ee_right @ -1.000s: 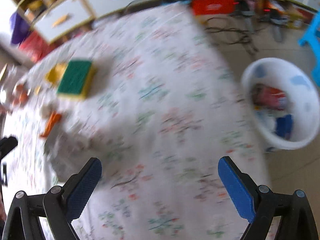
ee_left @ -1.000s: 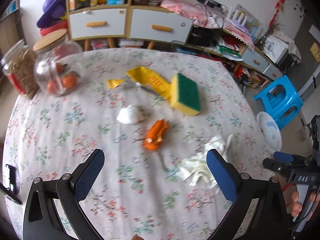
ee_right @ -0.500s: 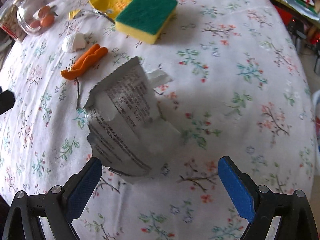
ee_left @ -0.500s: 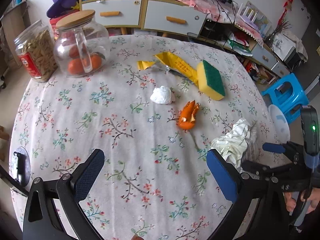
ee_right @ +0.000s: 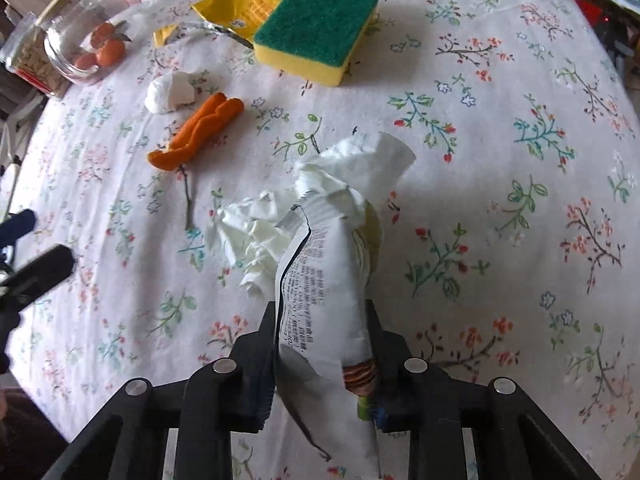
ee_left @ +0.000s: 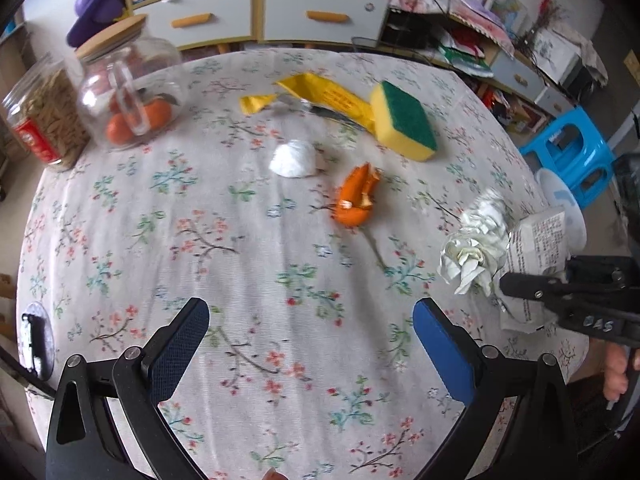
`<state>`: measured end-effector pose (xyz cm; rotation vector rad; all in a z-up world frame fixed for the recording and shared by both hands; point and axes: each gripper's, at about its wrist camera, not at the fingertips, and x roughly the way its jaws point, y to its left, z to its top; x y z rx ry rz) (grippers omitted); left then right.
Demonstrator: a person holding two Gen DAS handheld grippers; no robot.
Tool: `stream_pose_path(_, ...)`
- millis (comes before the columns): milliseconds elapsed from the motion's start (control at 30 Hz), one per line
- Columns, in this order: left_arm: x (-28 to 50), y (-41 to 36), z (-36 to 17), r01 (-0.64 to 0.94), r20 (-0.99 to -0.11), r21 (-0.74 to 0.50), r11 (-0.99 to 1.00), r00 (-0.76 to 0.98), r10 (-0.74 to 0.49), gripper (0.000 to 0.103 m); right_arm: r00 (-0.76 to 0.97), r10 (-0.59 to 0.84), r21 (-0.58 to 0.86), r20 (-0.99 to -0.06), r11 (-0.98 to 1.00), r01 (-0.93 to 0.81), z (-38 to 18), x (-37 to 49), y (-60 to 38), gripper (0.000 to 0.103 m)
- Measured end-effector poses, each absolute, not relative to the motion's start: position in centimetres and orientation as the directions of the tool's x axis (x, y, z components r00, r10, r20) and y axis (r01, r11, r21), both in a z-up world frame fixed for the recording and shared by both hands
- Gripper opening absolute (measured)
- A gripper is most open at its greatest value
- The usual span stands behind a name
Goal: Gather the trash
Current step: 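Grasp the printed paper wrapper with the right gripper while the left grasps the crumpled white tissue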
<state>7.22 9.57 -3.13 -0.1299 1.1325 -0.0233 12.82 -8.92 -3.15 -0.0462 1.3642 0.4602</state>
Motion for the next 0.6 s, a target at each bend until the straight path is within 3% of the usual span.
stream_pose_path(267, 8.1, 6.1, -4.3, 0.017, -0.915, -0.111, 0.994, 0.388, -0.109, 0.103, 0.155, 0.336, 0.284, -0.929, 0.916, -0.284, -1.6, 12.7, -12.9, 0.027)
stream_pose_path(400, 8.5, 4.8, -4.5, 0.037, -0.915, -0.138, 0.990, 0.379, -0.142, 0.103, 0.187, 0.321, 0.272, -0.929, 0.930, -0.247, -1.1, 13.0, -14.8, 0.014)
stream_pose_path(600, 9.6, 2.8, -4.9, 0.060, -0.910, -0.199, 0.978, 0.359, -0.207, 0.103, 0.217, 0.321, 0.283, -0.922, 0.940, -0.188, -0.7, 13.3, -17.5, 0.011)
